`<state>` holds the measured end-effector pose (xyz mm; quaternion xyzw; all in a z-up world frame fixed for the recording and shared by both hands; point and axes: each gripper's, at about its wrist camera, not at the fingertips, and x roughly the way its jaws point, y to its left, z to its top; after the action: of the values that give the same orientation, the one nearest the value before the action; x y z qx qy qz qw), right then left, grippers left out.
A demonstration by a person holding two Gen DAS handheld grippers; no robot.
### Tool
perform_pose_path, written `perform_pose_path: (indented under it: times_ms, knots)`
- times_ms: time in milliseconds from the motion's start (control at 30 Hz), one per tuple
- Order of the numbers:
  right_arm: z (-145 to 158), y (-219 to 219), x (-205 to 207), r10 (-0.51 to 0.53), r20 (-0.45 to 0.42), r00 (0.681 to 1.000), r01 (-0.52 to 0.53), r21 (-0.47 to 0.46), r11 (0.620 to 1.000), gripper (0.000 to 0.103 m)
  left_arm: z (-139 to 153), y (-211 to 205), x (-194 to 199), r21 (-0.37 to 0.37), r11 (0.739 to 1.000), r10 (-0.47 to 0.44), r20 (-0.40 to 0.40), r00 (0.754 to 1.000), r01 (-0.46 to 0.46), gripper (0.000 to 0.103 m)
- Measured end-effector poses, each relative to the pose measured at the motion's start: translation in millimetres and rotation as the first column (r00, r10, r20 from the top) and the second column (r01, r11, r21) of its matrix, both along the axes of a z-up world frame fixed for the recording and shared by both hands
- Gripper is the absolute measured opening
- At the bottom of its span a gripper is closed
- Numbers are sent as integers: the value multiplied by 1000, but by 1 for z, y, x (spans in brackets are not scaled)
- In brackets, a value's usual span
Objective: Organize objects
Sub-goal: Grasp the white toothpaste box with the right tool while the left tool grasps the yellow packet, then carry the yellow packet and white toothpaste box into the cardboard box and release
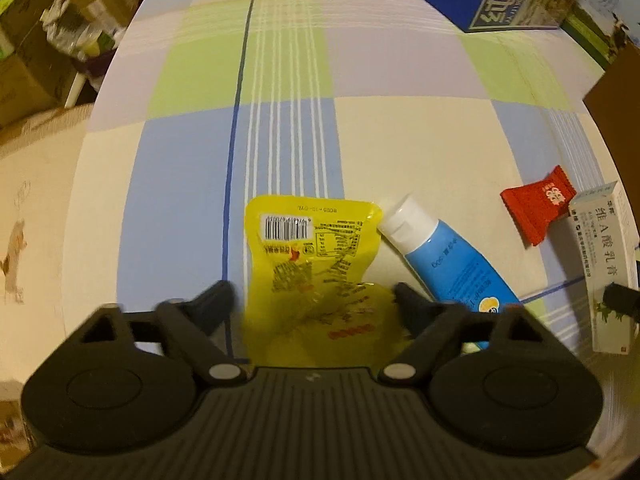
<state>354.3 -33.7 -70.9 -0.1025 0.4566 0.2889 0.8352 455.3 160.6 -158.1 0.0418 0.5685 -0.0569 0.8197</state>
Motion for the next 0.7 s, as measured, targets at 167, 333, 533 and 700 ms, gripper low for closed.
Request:
perform_pose_path:
  times_ms: [167,333,533,700]
  knots:
    - [4,-10,-4,-35,-7,999,35,16,999,22,3,6,-3,-23,1000,-2,7,1000,2,64]
    - [6,-17,-11,-50,-13,999,50,29,998,22,8,13,-12,-41,999,12,24,1000,-11,60]
    - [13,-25,-23,-63,-14,998,64,41,997,22,21,14,-32,-52,999,18,55,998,-15,60]
    - [23,-33,-33,-79,-4,997,79,56,995,22,39,10,-55,-80,997,27,89,996,-20,60]
